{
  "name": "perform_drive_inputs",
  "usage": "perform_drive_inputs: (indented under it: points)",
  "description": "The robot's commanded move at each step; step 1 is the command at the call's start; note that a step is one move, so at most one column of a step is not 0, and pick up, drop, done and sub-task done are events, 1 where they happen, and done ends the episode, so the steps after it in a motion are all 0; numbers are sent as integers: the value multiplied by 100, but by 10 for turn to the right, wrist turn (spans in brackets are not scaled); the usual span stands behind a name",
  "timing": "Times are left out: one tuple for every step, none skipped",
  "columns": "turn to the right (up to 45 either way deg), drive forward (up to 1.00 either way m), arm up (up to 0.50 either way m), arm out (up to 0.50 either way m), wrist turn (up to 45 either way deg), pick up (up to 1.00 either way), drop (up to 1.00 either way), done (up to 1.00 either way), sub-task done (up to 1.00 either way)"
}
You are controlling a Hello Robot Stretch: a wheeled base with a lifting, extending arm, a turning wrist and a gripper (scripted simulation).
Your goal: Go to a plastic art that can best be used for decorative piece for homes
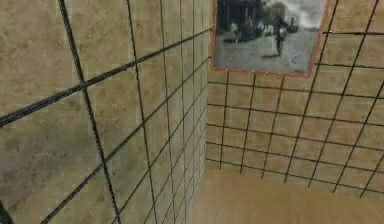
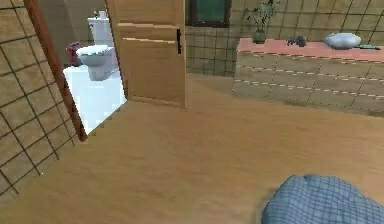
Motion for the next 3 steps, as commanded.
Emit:
perform_drive_inputs:
  points:
    - [450,0,0,0,0,0,0,0,0]
    - [360,0,0,0,0,0,0,0,0]
    - [0,5,0,0,0,0,0,0,0]
